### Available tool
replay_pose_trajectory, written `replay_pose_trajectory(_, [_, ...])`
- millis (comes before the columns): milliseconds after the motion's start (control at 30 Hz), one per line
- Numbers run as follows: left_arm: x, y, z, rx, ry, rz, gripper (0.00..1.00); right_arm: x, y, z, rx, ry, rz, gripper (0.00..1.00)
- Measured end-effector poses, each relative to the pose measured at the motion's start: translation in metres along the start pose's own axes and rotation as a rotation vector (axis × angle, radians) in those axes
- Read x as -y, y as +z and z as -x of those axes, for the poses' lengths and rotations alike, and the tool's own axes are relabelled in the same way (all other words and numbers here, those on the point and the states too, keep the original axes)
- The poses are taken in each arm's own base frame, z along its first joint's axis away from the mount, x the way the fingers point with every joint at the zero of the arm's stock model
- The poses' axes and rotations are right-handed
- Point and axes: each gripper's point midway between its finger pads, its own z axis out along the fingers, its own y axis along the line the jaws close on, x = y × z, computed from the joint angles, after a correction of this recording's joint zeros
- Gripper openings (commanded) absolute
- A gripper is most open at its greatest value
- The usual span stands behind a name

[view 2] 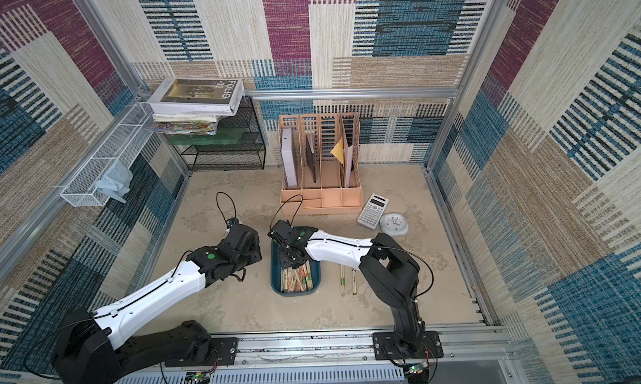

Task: Take the paired disposable chopsticks out of the storage box
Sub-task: Pick up the paired disposable chopsticks from the storage box, then place the paired disposable chopsticks at the center of the board.

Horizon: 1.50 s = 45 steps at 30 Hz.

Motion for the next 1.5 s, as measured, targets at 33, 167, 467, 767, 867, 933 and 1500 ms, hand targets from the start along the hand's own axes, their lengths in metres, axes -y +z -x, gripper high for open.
replay_pose_trajectory(33, [0.0, 0.0, 0.0, 0.001, -0.001, -0.001, 0.52, 0.0, -0.005, 0.003, 0.011, 0.001, 0.003, 0.02])
replay_pose_trajectory(167, [0.0, -0.001, 0.001, 0.003, -0.002, -0.003, 0.53, 0.0, -0.027, 0.014, 0.062, 0.01, 0.016, 0.02])
replay_pose_trajectory(467, [0.001, -0.006, 0.004, 0.007, -0.001, -0.009, 0.57, 0.034, -0.069, 0.03, 0.149, 0.084, 0.001, 0.02])
replay_pose_trajectory(767, [0.009, -0.005, 0.005, -0.014, 0.021, -0.023, 0.67, 0.1, -0.094, 0.022, 0.199, 0.207, -0.068, 0.02])
replay_pose_trajectory(867, [0.012, -0.003, 0.006, -0.021, 0.031, -0.026, 0.72, 0.124, -0.098, 0.014, 0.203, 0.249, -0.097, 0.02])
replay_pose_trajectory(933, [0.015, -0.003, 0.006, -0.029, 0.041, -0.033, 0.76, 0.144, -0.098, 0.005, 0.2, 0.284, -0.123, 0.02])
replay_pose_trajectory(1500, [0.025, 0.003, 0.004, -0.066, 0.055, -0.045, 0.88, 0.254, -0.077, -0.087, 0.058, 0.427, -0.39, 0.02])
